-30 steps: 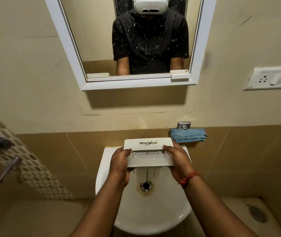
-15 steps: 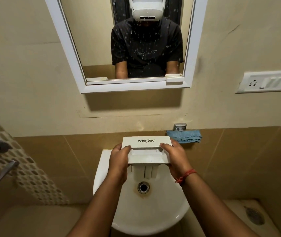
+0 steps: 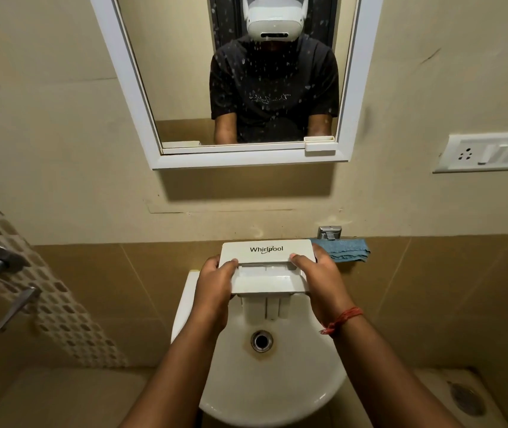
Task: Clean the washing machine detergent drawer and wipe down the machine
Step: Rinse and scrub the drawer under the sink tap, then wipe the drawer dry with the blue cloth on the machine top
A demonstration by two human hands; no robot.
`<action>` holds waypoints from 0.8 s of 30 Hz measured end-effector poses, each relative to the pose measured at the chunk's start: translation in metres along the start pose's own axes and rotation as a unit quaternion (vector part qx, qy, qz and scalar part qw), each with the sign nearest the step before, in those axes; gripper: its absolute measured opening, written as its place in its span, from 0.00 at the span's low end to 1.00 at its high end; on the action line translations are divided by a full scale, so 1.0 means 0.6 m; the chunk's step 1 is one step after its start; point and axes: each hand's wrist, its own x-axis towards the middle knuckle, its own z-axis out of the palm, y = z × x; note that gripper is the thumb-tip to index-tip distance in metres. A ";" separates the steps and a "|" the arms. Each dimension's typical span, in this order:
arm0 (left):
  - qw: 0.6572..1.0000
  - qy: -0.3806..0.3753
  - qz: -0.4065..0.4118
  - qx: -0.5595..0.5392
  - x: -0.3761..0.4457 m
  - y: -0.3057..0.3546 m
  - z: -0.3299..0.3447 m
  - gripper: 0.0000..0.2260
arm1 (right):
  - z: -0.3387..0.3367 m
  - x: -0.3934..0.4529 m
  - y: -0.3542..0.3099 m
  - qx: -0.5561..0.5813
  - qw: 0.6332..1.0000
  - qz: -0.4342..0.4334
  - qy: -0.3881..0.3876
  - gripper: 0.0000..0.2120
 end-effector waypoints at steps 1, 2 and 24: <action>1.000 0.004 0.005 -0.001 0.001 0.000 0.000 0.08 | -0.001 0.001 0.000 -0.007 1.000 -0.009 -0.004 0.12; 1.000 0.008 0.008 -0.003 0.002 0.000 0.000 0.09 | -0.001 0.001 0.001 -0.016 1.000 -0.016 -0.008 0.13; 0.995 0.077 -0.054 -0.014 0.007 -0.049 0.010 0.08 | -0.098 0.128 -0.007 -0.533 0.832 -0.136 -0.078 0.22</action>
